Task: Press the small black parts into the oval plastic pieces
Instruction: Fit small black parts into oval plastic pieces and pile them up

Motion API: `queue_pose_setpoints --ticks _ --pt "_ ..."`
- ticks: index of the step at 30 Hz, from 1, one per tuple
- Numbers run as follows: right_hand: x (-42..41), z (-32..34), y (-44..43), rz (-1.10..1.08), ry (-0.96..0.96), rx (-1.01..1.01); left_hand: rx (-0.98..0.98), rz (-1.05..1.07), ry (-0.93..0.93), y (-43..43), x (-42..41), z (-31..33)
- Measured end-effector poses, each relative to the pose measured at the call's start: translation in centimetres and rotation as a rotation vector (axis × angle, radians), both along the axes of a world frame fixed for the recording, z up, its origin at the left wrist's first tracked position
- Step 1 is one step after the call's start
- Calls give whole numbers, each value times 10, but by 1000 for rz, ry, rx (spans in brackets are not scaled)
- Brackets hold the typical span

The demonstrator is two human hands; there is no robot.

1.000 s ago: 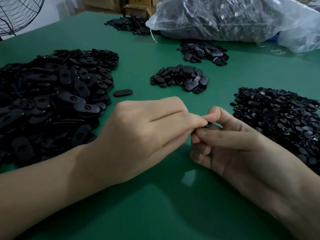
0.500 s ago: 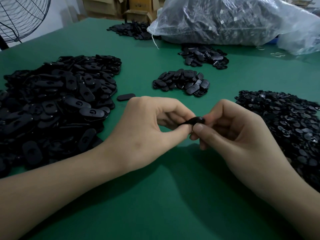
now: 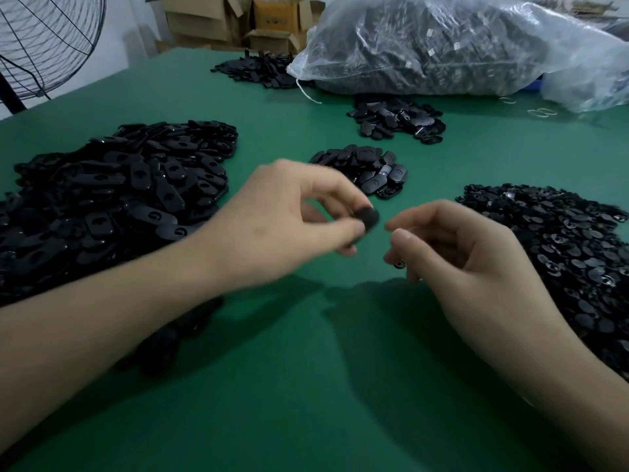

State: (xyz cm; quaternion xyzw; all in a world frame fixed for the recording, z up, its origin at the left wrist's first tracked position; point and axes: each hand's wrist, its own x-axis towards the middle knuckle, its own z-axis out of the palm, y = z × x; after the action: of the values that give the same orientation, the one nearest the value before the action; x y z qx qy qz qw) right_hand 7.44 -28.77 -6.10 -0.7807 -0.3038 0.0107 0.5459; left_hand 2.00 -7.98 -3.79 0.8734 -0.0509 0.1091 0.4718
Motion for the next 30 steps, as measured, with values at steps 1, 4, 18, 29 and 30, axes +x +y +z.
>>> queue_pose_setpoints --ticks 1,4,18,29,30 --pt "2 1 -2 -45 -17 4 -12 37 -14 6 9 4" --pt "10 1 -9 -155 -79 -27 -40 168 -11 25 46 15" --pt "13 1 -13 -193 -450 -634 -101 514 109 34 160 -6" --pt "14 -2 -13 -180 -447 -635 -32 464 84 59 131 12" --pt "15 -2 -13 -176 -449 -643 43 447 129 66 124 19"
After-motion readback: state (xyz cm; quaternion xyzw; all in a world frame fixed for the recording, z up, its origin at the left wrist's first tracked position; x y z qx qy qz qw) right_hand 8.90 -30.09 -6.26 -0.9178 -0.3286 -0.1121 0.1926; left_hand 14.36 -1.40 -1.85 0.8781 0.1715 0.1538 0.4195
